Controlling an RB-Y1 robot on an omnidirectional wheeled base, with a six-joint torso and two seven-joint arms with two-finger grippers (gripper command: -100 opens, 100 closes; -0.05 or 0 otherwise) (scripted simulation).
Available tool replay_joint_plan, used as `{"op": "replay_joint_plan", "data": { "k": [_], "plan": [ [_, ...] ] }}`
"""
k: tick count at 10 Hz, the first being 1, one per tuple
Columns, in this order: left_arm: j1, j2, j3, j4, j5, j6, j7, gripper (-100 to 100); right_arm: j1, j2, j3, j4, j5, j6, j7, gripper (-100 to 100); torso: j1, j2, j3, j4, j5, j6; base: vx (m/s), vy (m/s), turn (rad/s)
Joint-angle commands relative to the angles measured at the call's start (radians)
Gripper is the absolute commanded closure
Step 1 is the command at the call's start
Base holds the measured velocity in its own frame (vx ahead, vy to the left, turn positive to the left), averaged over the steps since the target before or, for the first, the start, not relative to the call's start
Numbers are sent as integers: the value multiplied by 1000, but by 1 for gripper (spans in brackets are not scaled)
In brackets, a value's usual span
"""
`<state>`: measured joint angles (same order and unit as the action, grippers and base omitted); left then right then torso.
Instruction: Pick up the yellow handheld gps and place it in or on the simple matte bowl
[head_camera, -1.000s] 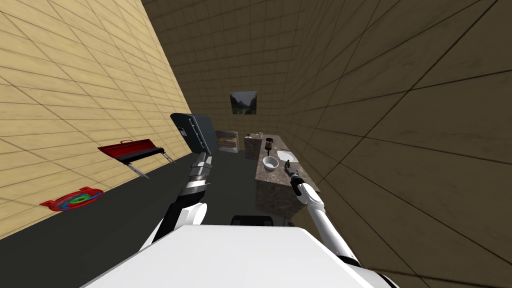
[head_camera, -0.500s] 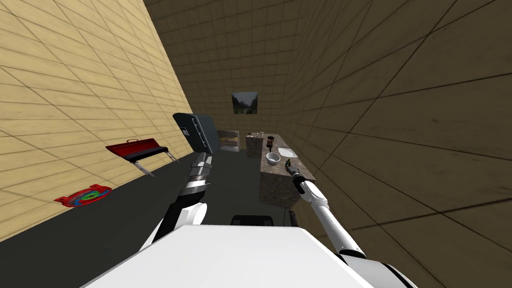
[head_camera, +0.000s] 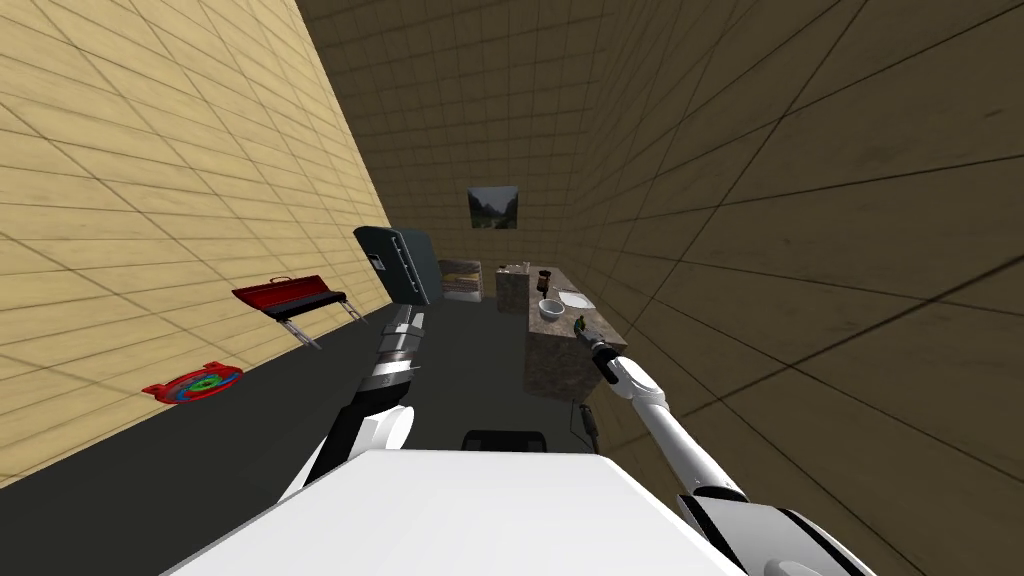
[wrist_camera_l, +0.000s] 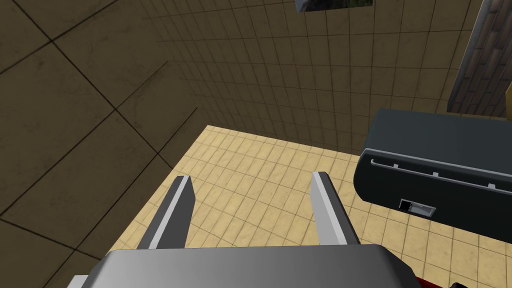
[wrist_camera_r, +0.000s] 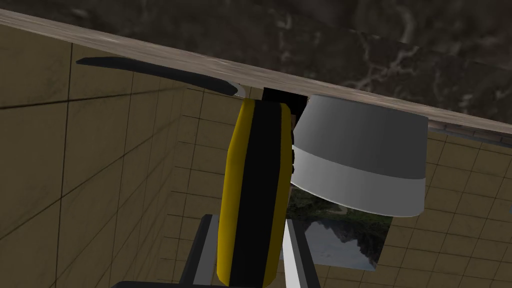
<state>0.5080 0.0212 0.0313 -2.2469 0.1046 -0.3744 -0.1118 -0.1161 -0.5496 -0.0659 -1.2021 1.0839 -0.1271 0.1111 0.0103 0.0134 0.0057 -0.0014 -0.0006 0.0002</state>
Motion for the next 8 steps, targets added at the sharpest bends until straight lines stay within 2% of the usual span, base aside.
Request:
{"op": "replay_joint_plan", "data": {
  "k": [1, 3, 5, 8],
  "plan": [
    [0, 0, 0, 0, 0, 0, 0, 0, -18, -36, 13, 25, -18, -7, -15, 100, 0, 0, 0, 0, 0, 0, -153, 159, 19],
    [0, 0, 0, 0, 0, 0, 0, 0, -37, -79, 30, 54, -40, -10, -33, 100, 3, -2, -1, 0, 0, -1, -143, 162, 33],
    [0, 0, 0, 0, 0, 0, 0, 0, -59, -120, 48, 84, -63, -8, -52, 100, -1, -3, -1, 0, 0, 0, -112, 98, 65],
    [0, 0, 0, 0, 0, 0, 0, 0, -92, -176, 72, 129, -96, 5, -82, 100, -2, -11, -5, -1, 0, -1, -22, 91, 95]
  ]
}}
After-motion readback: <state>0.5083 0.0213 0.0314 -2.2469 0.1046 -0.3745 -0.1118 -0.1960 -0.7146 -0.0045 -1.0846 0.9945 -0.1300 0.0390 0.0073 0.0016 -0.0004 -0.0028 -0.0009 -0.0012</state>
